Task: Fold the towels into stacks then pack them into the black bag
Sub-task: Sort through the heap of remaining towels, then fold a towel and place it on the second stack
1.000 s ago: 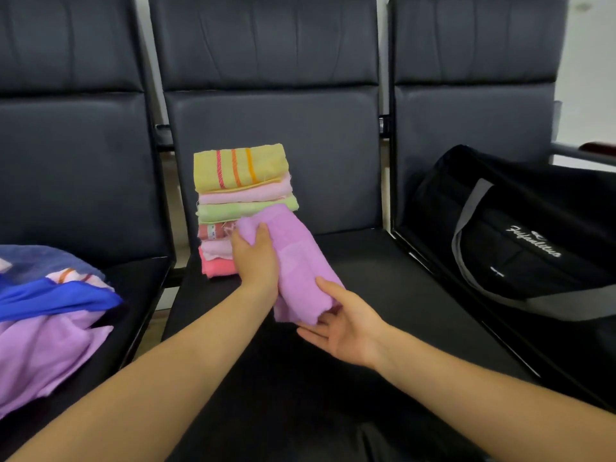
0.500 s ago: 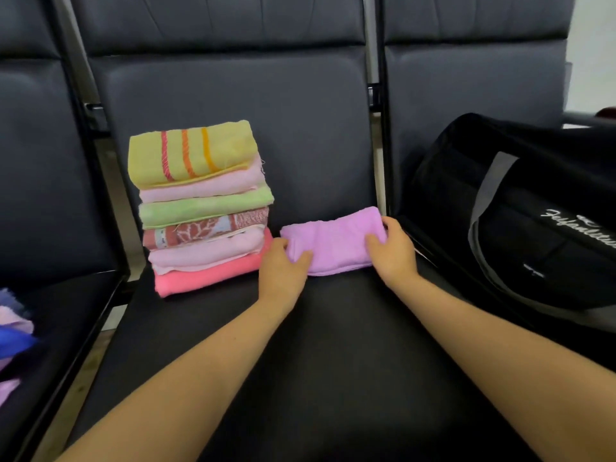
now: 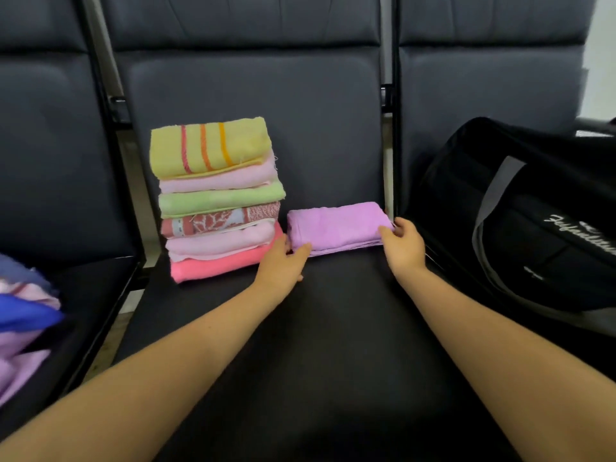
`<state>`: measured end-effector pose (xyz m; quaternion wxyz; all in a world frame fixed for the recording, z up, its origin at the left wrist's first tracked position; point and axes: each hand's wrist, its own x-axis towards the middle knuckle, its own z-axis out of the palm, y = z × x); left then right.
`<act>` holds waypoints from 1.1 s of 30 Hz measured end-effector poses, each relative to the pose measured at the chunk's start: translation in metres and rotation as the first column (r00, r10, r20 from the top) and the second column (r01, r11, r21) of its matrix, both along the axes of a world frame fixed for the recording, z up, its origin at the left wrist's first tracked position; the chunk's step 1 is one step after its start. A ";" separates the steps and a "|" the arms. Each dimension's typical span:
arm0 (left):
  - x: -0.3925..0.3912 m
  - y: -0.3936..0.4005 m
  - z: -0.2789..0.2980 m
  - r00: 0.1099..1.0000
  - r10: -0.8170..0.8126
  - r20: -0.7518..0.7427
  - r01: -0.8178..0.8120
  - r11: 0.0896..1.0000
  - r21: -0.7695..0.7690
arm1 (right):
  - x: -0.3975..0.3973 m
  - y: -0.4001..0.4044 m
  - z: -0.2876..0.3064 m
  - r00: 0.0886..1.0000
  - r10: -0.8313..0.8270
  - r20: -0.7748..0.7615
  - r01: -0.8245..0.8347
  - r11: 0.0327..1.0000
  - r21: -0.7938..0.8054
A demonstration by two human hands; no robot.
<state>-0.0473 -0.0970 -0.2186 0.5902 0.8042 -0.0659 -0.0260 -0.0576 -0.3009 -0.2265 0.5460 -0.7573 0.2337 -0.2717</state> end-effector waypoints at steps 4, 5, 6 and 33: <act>-0.050 0.055 0.019 0.979 -0.033 -0.201 0.037 0.999 0.018 | -0.046 0.034 0.003 0.999 -0.001 -0.036 -0.005 0.985 -0.173; -0.060 0.072 0.023 0.978 -0.017 -0.209 0.020 1.000 0.012 | -0.055 0.046 0.008 0.999 0.037 -0.021 -0.041 0.974 -0.221; -0.070 0.089 0.029 0.984 0.012 -0.175 -0.004 0.999 0.046 | -0.062 0.059 0.015 0.996 0.089 0.014 -0.083 0.965 -0.247; -0.174 0.508 0.007 0.748 0.629 0.210 -0.655 0.651 0.383 | -0.056 0.530 0.078 0.509 0.786 -0.352 -0.821 0.321 -0.472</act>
